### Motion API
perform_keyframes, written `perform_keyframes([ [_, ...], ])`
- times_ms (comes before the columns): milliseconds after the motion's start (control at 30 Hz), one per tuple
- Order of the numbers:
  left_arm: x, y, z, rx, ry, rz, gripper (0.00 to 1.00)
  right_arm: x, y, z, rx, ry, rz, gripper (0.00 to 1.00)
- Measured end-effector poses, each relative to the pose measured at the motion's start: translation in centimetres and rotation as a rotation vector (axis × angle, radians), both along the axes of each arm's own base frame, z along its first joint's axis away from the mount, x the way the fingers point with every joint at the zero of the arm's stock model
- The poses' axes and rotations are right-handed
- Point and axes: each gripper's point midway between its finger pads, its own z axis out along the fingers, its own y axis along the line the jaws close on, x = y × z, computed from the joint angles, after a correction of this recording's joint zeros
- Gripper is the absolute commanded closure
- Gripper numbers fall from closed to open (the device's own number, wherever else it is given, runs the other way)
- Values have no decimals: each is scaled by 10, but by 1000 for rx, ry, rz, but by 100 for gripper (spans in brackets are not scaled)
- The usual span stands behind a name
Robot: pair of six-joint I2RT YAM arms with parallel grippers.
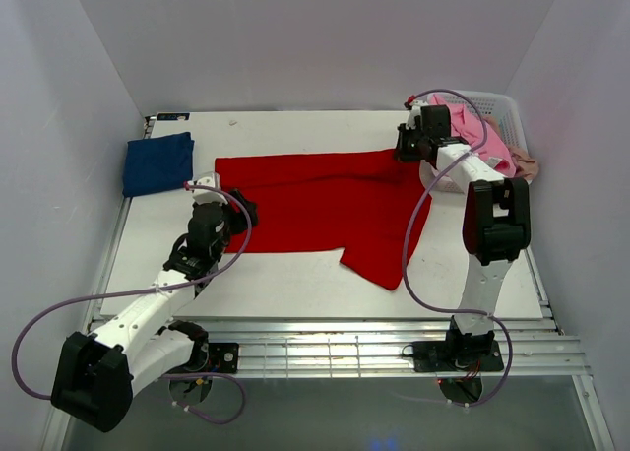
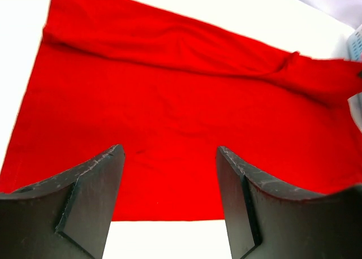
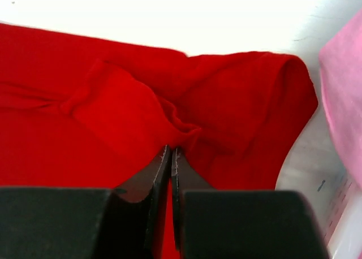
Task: Fold and stack the t-shirts
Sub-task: Fold the flattened tshirt in 1/3 of the way
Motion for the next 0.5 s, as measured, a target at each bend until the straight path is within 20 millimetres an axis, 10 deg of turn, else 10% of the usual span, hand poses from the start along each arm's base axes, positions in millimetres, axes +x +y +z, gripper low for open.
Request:
perform_keyframes([
  [133, 1, -5, -15, 10, 44, -21, 24, -16, 5, 2, 21, 14, 23, 92],
  [500, 1, -12, -12, -18, 39, -47, 24, -91, 15, -73, -41, 253, 67, 92],
])
